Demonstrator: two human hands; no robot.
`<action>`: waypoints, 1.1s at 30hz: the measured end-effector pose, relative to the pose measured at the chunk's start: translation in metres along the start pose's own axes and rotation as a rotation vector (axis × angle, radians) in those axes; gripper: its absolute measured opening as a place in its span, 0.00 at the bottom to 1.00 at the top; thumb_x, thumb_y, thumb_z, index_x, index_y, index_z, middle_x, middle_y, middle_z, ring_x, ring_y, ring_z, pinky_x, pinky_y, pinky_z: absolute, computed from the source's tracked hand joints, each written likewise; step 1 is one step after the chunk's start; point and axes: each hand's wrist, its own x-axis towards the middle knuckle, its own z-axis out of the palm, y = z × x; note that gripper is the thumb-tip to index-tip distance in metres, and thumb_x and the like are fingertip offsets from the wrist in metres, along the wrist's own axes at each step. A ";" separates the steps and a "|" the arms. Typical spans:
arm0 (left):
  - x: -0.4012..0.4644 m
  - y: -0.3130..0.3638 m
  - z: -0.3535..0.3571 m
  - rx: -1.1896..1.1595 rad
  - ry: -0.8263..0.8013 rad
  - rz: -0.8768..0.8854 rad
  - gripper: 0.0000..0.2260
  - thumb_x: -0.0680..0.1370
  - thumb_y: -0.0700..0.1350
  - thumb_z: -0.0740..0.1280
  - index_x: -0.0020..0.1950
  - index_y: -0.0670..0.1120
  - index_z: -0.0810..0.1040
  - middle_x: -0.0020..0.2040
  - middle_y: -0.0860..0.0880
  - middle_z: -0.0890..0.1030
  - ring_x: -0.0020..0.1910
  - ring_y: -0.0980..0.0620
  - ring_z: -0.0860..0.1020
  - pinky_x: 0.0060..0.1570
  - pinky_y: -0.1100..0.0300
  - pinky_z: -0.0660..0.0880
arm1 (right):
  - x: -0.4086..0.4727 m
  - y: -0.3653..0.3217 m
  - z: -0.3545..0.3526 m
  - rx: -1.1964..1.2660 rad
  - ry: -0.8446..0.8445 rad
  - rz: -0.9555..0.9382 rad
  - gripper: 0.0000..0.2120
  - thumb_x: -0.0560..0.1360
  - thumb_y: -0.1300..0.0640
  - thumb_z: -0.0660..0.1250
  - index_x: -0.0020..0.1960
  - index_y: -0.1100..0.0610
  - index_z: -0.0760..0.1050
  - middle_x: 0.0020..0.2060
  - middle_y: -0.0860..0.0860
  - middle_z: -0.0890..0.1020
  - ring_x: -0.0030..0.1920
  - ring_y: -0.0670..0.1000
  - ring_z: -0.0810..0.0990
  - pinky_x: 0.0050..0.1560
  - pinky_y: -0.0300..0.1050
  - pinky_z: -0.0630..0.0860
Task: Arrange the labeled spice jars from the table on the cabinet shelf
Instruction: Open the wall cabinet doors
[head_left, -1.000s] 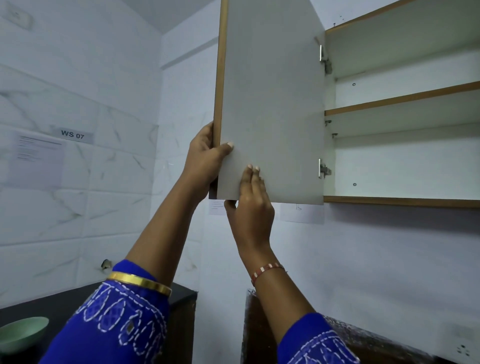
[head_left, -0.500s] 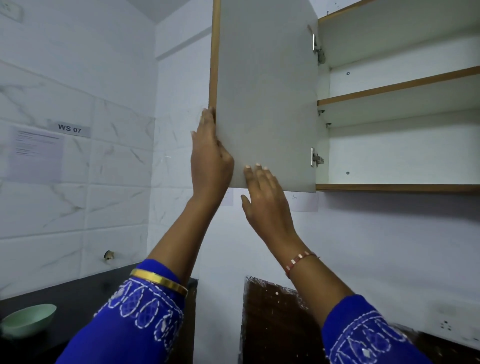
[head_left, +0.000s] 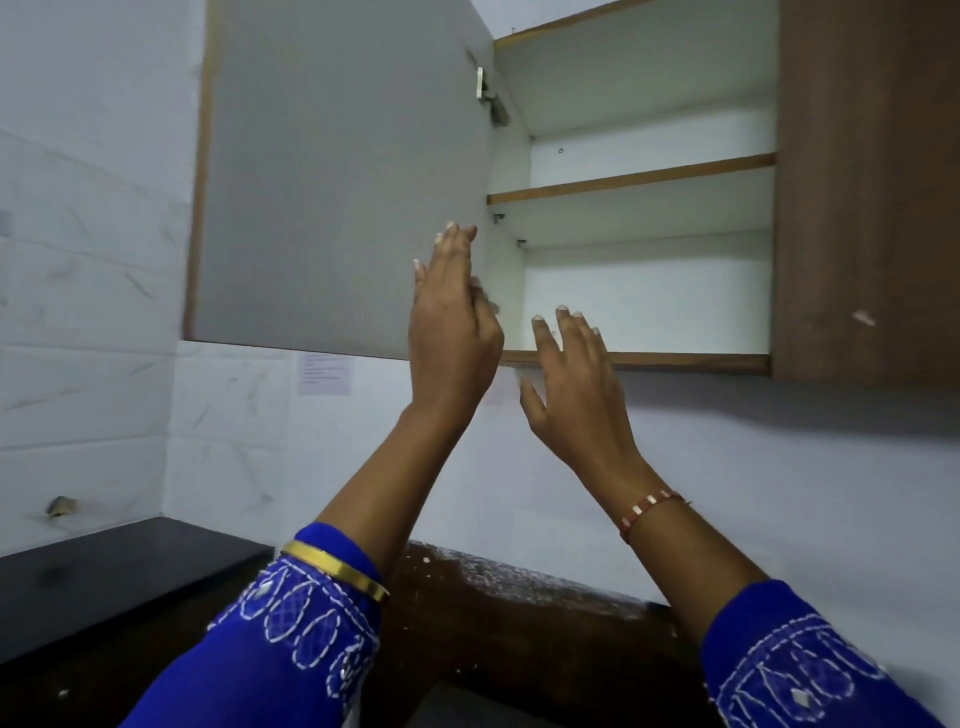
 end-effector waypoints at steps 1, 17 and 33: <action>-0.007 0.011 0.014 -0.025 -0.016 0.000 0.21 0.77 0.33 0.53 0.70 0.40 0.64 0.72 0.44 0.67 0.73 0.49 0.62 0.72 0.63 0.47 | -0.006 0.017 -0.007 -0.013 -0.001 0.011 0.27 0.75 0.57 0.63 0.72 0.63 0.62 0.71 0.64 0.64 0.73 0.63 0.61 0.74 0.55 0.55; -0.104 0.106 0.207 -0.462 -0.348 -0.151 0.18 0.79 0.37 0.55 0.70 0.42 0.66 0.72 0.45 0.67 0.74 0.51 0.61 0.74 0.53 0.55 | -0.078 0.235 -0.062 -0.361 -0.109 0.273 0.28 0.74 0.56 0.64 0.71 0.64 0.62 0.72 0.64 0.63 0.73 0.62 0.60 0.74 0.54 0.54; -0.035 0.099 0.344 -0.812 -0.563 -0.420 0.22 0.79 0.36 0.52 0.73 0.45 0.60 0.73 0.47 0.65 0.69 0.51 0.66 0.64 0.59 0.69 | 0.006 0.336 0.001 -0.710 -0.219 0.259 0.46 0.71 0.48 0.68 0.76 0.60 0.43 0.74 0.66 0.48 0.74 0.66 0.49 0.72 0.62 0.54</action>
